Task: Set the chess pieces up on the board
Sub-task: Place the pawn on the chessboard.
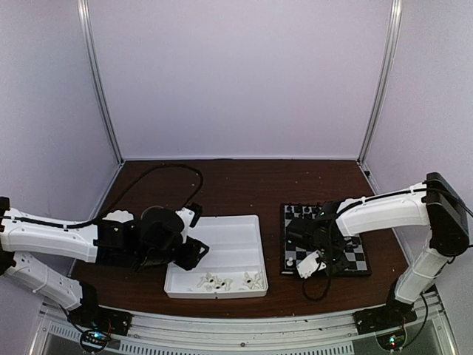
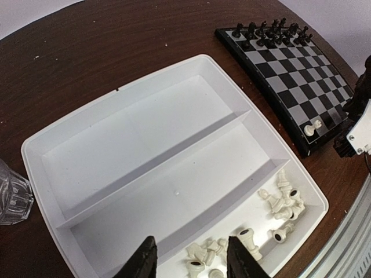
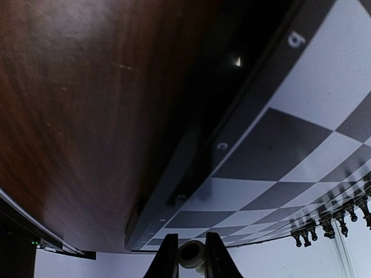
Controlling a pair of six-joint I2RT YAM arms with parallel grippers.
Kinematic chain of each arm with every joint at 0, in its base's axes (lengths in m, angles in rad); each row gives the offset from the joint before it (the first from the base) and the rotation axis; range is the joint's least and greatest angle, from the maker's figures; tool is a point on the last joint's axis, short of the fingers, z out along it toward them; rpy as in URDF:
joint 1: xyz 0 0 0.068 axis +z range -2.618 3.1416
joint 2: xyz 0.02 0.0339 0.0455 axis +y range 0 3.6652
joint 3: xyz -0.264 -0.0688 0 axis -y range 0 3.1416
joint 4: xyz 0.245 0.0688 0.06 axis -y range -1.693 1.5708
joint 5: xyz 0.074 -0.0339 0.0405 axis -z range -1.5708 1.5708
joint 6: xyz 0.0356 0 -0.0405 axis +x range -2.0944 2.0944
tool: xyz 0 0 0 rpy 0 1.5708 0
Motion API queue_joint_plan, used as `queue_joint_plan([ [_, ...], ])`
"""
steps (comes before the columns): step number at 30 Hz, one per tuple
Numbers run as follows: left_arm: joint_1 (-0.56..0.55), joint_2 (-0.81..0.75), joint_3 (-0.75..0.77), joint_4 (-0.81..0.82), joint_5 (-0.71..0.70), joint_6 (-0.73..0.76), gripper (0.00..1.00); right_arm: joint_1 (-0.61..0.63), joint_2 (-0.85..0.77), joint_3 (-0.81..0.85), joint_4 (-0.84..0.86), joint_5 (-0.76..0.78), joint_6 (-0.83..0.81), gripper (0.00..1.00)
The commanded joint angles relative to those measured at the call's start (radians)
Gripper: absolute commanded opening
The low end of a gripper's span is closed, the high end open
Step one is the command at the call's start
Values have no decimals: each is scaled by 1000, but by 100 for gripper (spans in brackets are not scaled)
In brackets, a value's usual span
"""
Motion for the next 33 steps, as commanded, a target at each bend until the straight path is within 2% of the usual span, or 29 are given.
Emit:
queue_joint_plan([
  [1,4,3,23,31,8,-2,42,-40,21,-9,54,82,-69,14],
  [3,5,-2,22,29,6,-2,42,-56,26,-7,63,87,-83,17],
  [6,4,-2,24,28,3,1,42,-77,32,0,66,63,-90,25],
  [12,5,12,32,32,10,1,42,-123,31,7,60,15,-93,30],
  [18,4,22,42,30,13,8,42,-159,-76,37,-2,-63,-98,37],
  [21,5,40,56,35,23,15,42,-224,-167,57,-14,-143,-78,41],
  [25,5,74,80,51,46,27,42,-384,-270,33,46,-274,-20,47],
  [28,5,103,104,59,62,38,42,-475,-324,-27,101,-383,52,46],
  [33,5,148,158,43,79,71,42,-524,-340,-115,141,-448,143,43],
])
